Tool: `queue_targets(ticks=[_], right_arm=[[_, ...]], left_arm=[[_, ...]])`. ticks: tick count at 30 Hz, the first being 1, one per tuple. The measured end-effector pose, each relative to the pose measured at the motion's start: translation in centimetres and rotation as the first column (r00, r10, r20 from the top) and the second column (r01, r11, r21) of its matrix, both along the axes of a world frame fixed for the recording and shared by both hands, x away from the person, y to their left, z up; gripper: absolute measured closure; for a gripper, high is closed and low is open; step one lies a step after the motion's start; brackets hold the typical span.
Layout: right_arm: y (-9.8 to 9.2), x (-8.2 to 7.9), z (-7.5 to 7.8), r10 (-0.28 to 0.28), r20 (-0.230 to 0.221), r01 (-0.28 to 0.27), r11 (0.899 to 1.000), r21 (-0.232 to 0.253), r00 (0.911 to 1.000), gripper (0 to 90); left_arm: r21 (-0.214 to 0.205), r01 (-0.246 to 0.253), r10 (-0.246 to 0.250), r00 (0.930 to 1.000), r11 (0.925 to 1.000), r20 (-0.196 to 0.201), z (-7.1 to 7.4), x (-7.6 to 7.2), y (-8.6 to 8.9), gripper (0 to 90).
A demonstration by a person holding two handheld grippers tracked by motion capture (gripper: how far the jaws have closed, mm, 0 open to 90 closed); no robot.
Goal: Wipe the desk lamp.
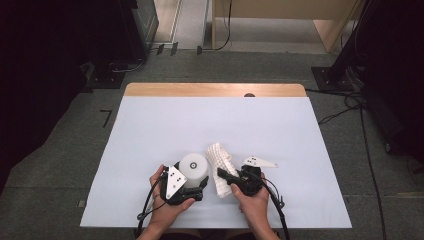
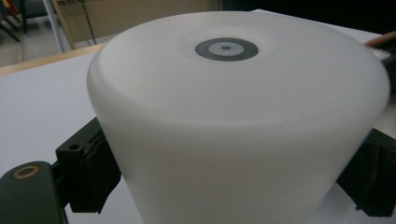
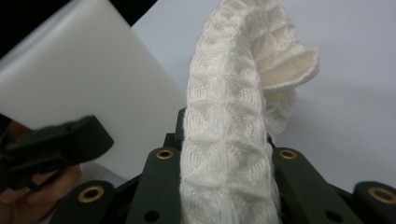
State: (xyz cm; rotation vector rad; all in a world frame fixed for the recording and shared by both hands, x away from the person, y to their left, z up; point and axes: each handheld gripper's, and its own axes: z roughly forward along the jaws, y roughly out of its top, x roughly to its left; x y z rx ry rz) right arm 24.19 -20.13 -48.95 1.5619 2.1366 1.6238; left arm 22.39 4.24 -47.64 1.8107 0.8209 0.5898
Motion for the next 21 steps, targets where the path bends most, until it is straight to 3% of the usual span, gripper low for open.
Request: queue_targets(ticks=[3, 8, 17, 21], right_arm=[[1.0, -0.2, -0.3, 0.031, -0.004, -0.031, 0.999, -0.006, 0.9995, 73.9], [1.4, -0.5, 0.8, 0.064, 0.014, -0.065, 0.997, 0.044, 0.9978, 73.9], [-0.3, -1.2, 5.2, 0.058, 0.139, -0.076, 0.989, 0.131, 0.9886, 73.9], [-0.5, -1.8, 6.8, 0.059, 0.178, -0.086, 0.985, 0.150, 0.9823, 73.8]], left_arm=[[-0.014, 0.019, -0.019, 0.9998, 0.9997, -0.009, 0.1, 0.6, 0.6, 8.6], [0.022, 0.060, -0.061, 0.9981, 0.9979, 0.006, 0.2, 0.7, 0.7, 8.6], [0.082, 0.083, -0.087, 0.9952, 0.9931, 0.044, 1.2, 0.6, 0.5, 8.7], [0.145, 0.087, -0.094, 0.9944, 0.9857, 0.048, 1.3, 0.7, 0.4, 8.7]])
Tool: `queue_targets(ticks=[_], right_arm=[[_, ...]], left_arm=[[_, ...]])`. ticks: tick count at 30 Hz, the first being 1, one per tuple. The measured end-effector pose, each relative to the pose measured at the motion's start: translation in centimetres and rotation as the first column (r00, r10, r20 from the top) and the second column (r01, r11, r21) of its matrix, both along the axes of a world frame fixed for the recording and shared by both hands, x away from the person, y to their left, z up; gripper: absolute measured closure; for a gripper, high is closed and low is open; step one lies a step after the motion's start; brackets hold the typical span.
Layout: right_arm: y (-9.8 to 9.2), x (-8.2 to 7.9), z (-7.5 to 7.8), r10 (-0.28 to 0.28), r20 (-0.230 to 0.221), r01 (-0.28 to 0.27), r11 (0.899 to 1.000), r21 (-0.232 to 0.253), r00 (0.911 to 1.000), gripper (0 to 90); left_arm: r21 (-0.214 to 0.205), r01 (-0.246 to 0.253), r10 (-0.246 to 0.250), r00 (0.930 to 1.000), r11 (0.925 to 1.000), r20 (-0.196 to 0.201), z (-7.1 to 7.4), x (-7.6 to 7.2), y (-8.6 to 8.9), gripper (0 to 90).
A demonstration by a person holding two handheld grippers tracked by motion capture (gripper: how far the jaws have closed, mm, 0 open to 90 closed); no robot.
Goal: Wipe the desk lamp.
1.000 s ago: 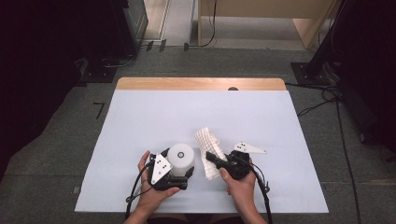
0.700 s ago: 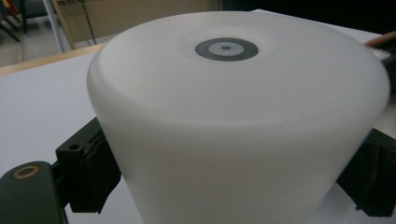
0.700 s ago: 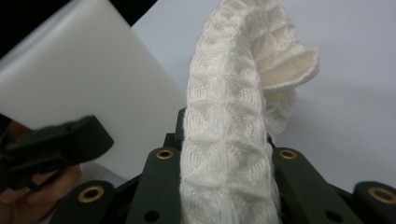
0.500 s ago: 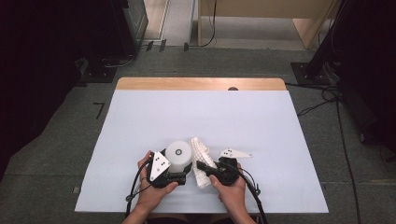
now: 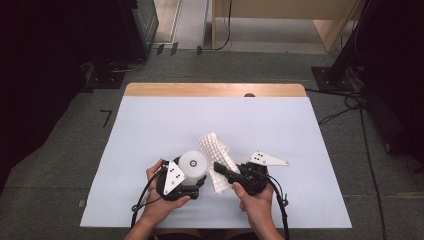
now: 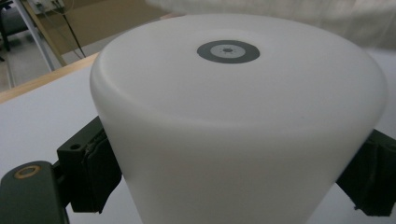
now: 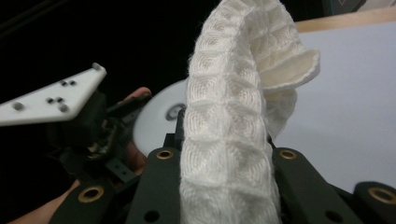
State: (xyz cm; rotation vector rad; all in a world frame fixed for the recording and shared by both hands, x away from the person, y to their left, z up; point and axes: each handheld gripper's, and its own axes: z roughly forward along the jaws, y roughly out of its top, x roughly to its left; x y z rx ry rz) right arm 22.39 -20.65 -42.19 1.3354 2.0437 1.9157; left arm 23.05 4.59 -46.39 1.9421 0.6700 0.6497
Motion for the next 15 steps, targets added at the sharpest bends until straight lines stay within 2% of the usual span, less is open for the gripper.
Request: queue_targets(ticks=[4, 6, 7, 10, 15], right_arm=[[0.5, -0.5, 0.8, 0.038, 0.027, -0.038, 0.999, 0.016, 0.9989, 73.8], [0.9, -0.6, 0.8, 0.054, 0.024, -0.055, 0.998, 0.010, 0.9982, 73.8], [1.2, -0.5, 0.7, 0.061, 0.019, -0.061, 0.998, 0.006, 0.9980, 73.8], [1.7, -0.4, 0.2, 0.062, 0.001, -0.062, 0.998, -0.027, 0.9981, 73.9], [1.3, 0.0, -0.1, 0.051, -0.030, -0.052, 0.998, -0.040, 0.9983, 74.3]], left_arm=[[0.009, 0.025, -0.025, 0.9997, 0.9996, -0.005, 0.0, -0.2, -0.5, 8.7], [0.022, 0.044, -0.044, 0.9990, 0.9988, 0.001, 0.1, -0.3, -0.8, 8.7], [0.038, 0.062, -0.062, 0.9981, 0.9974, 0.006, 0.2, -0.4, -0.9, 8.7], [0.049, 0.085, -0.085, 0.9963, 0.9952, 0.011, 0.3, -0.6, -1.0, 8.7], [0.038, 0.116, -0.116, 0.9932, 0.9925, -0.004, 0.4, -0.7, -1.1, 8.7]])
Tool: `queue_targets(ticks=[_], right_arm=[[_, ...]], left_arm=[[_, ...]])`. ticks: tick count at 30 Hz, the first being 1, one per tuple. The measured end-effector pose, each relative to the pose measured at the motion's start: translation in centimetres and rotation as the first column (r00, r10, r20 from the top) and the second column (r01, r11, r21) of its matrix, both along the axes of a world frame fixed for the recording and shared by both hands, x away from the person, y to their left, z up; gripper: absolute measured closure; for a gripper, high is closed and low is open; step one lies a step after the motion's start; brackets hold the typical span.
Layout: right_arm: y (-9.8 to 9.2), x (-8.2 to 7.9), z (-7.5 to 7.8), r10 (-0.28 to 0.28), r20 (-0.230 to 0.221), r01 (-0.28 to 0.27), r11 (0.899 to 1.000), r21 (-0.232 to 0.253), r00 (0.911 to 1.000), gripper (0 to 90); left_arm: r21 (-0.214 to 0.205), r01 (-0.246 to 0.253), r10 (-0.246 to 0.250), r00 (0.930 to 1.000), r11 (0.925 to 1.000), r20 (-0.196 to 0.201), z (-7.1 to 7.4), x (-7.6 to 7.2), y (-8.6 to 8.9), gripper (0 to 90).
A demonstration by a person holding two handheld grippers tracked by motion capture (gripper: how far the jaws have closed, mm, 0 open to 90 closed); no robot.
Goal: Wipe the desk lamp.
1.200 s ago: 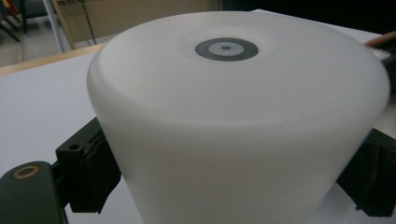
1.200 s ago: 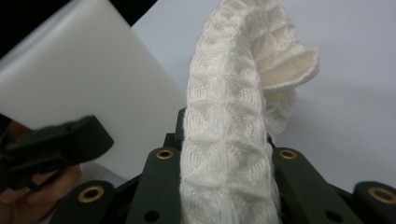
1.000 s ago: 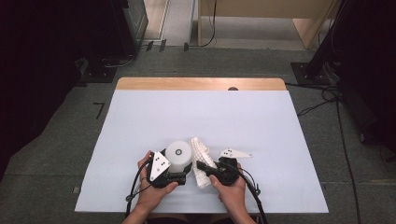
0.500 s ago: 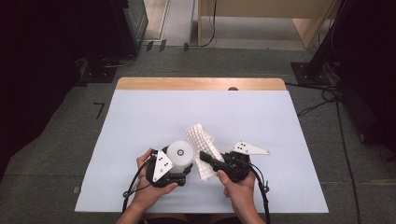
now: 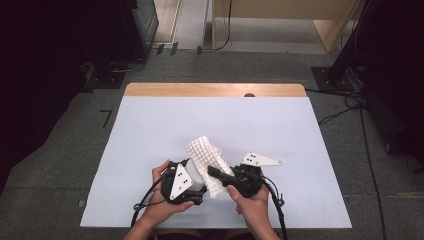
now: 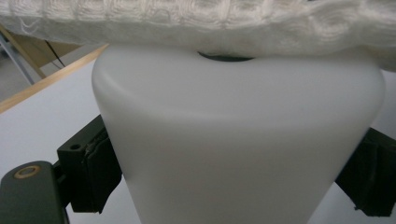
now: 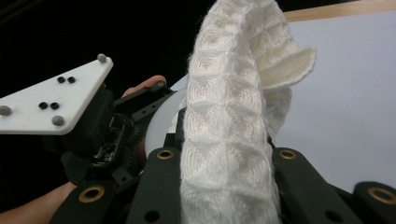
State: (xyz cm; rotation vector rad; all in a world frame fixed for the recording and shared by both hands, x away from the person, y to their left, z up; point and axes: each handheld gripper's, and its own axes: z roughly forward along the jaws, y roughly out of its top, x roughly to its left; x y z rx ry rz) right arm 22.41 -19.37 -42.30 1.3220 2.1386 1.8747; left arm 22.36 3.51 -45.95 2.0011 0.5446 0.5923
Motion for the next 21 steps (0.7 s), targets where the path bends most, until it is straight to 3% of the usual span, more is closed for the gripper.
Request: queue_targets(ticks=[6, 9, 15, 18, 21], right_arm=[[-0.6, 0.2, 0.1, -0.023, -0.021, 0.022, 1.000, -0.018, 0.9995, 74.8], [-0.6, 0.4, -0.2, -0.036, -0.032, 0.035, 0.998, -0.050, 0.9988, 75.0], [-0.9, 0.7, -0.7, -0.062, -0.033, 0.058, 0.994, -0.097, 0.9975, 75.2], [-1.2, 1.0, -0.9, -0.105, -0.024, 0.100, 0.982, -0.158, 0.9942, 75.2], [-1.7, 1.3, -1.3, -0.149, -0.034, 0.139, 0.970, -0.201, 0.9883, 75.2]], left_arm=[[0.004, 0.019, -0.019, 0.9998, 0.9998, -0.001, 0.4, -0.1, -0.2, 8.6], [-0.011, 0.029, -0.029, 0.9995, 0.9995, -0.009, 0.5, -0.1, 0.0, 7.8], [0.010, 0.058, -0.058, 0.9980, 0.9983, -0.026, 0.6, 0.1, 0.0, 7.8], [0.025, 0.079, -0.078, 0.9960, 0.9965, -0.044, 0.8, 0.3, -0.1, 7.9], [0.016, 0.095, -0.094, 0.9937, 0.9953, -0.061, 0.8, 0.4, -0.1, 8.0]])
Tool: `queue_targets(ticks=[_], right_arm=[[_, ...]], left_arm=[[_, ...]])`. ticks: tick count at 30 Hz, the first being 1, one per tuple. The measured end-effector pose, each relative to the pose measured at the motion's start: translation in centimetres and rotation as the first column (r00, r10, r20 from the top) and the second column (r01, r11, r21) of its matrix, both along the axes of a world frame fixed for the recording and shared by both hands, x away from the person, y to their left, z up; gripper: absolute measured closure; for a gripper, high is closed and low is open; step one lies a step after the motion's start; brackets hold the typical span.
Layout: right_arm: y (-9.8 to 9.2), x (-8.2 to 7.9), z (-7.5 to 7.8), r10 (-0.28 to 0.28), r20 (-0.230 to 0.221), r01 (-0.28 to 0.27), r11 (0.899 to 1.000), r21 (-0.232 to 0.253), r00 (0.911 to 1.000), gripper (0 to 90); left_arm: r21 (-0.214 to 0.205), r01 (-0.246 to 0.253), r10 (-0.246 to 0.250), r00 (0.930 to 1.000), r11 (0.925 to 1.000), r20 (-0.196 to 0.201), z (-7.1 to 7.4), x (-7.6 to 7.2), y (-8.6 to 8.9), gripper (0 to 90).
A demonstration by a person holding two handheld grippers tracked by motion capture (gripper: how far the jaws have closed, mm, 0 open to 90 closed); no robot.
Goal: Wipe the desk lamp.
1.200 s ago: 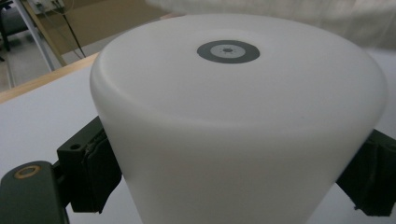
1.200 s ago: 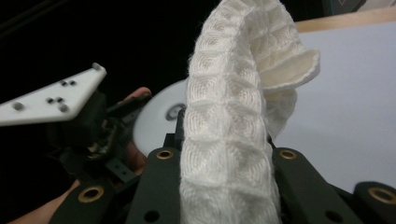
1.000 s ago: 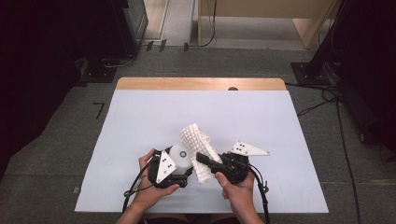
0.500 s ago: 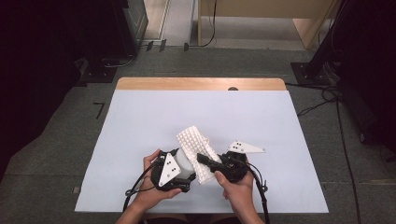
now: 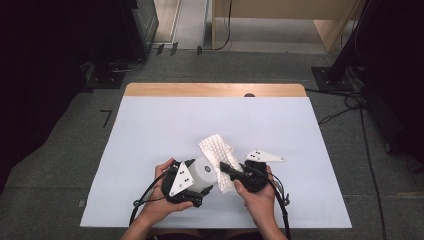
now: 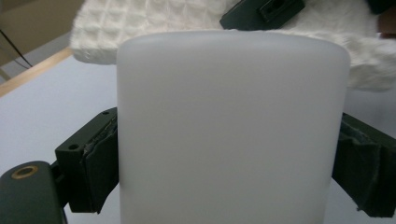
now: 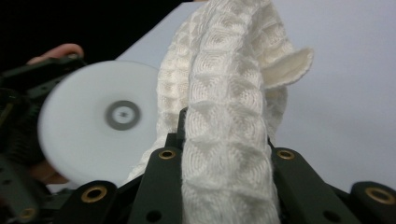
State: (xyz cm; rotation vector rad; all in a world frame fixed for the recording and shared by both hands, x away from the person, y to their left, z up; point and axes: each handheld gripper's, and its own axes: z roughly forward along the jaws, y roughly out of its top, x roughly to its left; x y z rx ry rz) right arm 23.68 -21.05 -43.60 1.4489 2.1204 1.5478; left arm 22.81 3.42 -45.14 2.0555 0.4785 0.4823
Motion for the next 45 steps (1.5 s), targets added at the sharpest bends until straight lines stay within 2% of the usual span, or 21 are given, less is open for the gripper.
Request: queue_targets(ticks=[2, 6, 8, 11, 13, 16, 18, 20, 22, 25, 27, 28, 29, 33, 36, 38, 40, 42, 43, 45], right_arm=[[-0.1, 0.0, 0.0, -0.011, 0.009, 0.011, 1.000, -0.013, 0.9999, 75.2], [0.4, -0.3, 0.5, 0.007, 0.030, -0.005, 0.999, -0.035, 0.9995, 75.3], [0.5, -0.5, 0.9, 0.033, 0.034, -0.032, 0.999, -0.008, 0.9989, 75.3], [0.8, -0.8, 1.6, 0.096, 0.037, -0.097, 0.994, 0.049, 0.9947, 75.4], [1.3, -1.2, 2.2, 0.144, 0.051, -0.147, 0.986, 0.072, 0.9883, 75.4], [1.8, -1.7, 2.9, 0.206, 0.064, -0.213, 0.969, 0.124, 0.9765, 75.3], [2.0, -1.9, 3.2, 0.223, 0.067, -0.231, 0.963, 0.137, 0.9724, 75.3], [2.0, -1.8, 3.1, 0.209, 0.065, -0.215, 0.970, 0.114, 0.9758, 75.3], [1.6, -1.3, 2.6, 0.174, 0.042, -0.177, 0.979, 0.098, 0.9839, 75.3], [1.1, -0.8, 1.7, 0.116, 0.033, -0.117, 0.992, 0.040, 0.9928, 75.3], [0.5, -0.3, 1.2, 0.082, 0.024, -0.083, 0.996, 0.035, 0.9964, 75.3], [0.2, -0.2, 1.0, 0.048, 0.024, -0.048, 0.999, 0.006, 0.9986, 75.2], [0.0, -0.1, 0.9, 0.029, 0.025, -0.029, 1.000, -0.001, 0.9993, 75.3], [-1.0, 0.3, 0.3, -0.019, 0.023, 0.019, 1.000, 0.017, 0.9996, 75.1], [-1.2, 0.3, 0.0, -0.032, 0.036, 0.031, 0.999, 0.019, 0.9989, 75.0], [-1.4, 0.3, -0.2, -0.045, 0.044, 0.044, 0.999, 0.017, 0.9980, 74.8], [-1.6, 0.2, -0.5, -0.059, 0.053, 0.059, 0.998, 0.003, 0.9968, 74.7], [-1.9, 0.1, -1.0, -0.082, 0.068, 0.083, 0.996, -0.016, 0.9943, 74.6], [-2.1, 0.0, -1.2, -0.094, 0.068, 0.095, 0.995, -0.021, 0.9933, 74.6], [-2.5, -0.1, -1.5, -0.117, 0.062, 0.119, 0.993, -0.027, 0.9912, 74.6]], left_arm=[[0.005, 0.013, -0.014, 0.9999, 0.9999, 0.004, 0.0, -0.1, -0.2, 8.0], [0.017, 0.023, -0.023, 0.9997, 0.9996, 0.012, 0.0, -0.1, -0.4, 8.1], [0.022, 0.024, -0.024, 0.9996, 0.9995, 0.017, 0.0, -0.2, -0.4, 8.1], [0.038, 0.020, -0.021, 0.9994, 0.9991, 0.027, 0.0, -0.4, -0.8, 8.1], [0.037, 0.018, -0.019, 0.9993, 0.9991, 0.030, 0.0, -0.5, -0.8, 8.1], [0.032, 0.017, -0.018, 0.9994, 0.9994, 0.030, 0.0, -0.5, -0.8, 8.2], [0.037, 0.019, -0.020, 0.9989, 0.9992, 0.041, 0.0, -0.6, -0.8, 8.2], [0.036, 0.023, -0.024, 0.9985, 0.9991, 0.048, -0.1, -0.7, -0.9, 8.3], [0.033, 0.029, -0.031, 0.9979, 0.9990, 0.057, -0.1, -0.8, -0.8, 8.3], [0.030, 0.031, -0.033, 0.9982, 0.9991, 0.051, -0.1, -0.7, -0.7, 8.4], [0.010, 0.031, -0.032, 0.9987, 0.9995, 0.040, -0.2, -0.5, -0.5, 8.4], [0.000, 0.031, -0.031, 0.9989, 0.9995, 0.034, -0.2, -0.4, -0.3, 8.4], [-0.013, 0.024, -0.024, 0.9993, 0.9996, 0.030, -0.2, -0.2, -0.1, 8.4], [-0.073, -0.047, 0.049, 0.9986, 0.9962, 0.020, -0.2, 0.9, 0.8, 8.3], [-0.116, -0.121, 0.125, 0.9917, 0.9858, 0.029, -0.3, 1.5, 1.3, 8.4], [-0.143, -0.172, 0.179, 0.9831, 0.9746, 0.036, -0.4, 2.0, 1.6, 8.3], [-0.173, -0.222, 0.231, 0.9723, 0.9597, 0.036, -0.5, 2.5, 1.9, 8.3], [-0.180, -0.275, 0.286, 0.9572, 0.9445, 0.041, -0.6, 3.3, 2.1, 8.3], [-0.186, -0.304, 0.317, 0.9475, 0.9344, 0.044, -0.6, 3.6, 2.2, 8.2], [-0.216, -0.363, 0.380, 0.9239, 0.9062, 0.041, -0.6, 4.2, 2.7, 7.9]])
